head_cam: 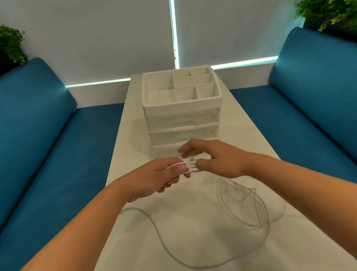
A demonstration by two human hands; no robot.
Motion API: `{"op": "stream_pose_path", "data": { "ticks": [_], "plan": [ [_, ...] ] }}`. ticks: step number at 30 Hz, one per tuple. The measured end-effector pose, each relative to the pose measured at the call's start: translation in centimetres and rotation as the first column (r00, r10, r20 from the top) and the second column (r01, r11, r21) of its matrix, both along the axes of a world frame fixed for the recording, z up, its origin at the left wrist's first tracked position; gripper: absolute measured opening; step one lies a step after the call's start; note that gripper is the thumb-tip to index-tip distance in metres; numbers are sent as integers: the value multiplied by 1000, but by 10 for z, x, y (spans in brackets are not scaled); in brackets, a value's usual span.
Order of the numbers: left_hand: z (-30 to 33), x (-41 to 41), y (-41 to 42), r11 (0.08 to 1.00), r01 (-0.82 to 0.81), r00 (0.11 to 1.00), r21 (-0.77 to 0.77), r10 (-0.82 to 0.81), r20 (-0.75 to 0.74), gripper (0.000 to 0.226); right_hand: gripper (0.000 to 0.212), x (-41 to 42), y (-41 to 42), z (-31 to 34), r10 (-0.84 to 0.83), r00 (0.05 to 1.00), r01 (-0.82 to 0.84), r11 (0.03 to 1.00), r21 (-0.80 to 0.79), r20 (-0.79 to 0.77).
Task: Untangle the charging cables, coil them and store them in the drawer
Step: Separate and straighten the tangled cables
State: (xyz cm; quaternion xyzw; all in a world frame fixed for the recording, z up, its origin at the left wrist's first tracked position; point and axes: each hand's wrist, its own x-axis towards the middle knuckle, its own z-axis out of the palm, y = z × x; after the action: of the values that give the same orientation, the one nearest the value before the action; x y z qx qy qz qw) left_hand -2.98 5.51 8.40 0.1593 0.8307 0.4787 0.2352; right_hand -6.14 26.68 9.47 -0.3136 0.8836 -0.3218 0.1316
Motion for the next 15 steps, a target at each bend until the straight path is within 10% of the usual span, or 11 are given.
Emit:
{"op": "stream_pose_path", "data": {
  "ticks": [15],
  "plan": [
    [11,0,-30,975,-29,1000,-221,28,-8,23,13,7,11,13,44,994,-36,996,-80,95]
  ]
}}
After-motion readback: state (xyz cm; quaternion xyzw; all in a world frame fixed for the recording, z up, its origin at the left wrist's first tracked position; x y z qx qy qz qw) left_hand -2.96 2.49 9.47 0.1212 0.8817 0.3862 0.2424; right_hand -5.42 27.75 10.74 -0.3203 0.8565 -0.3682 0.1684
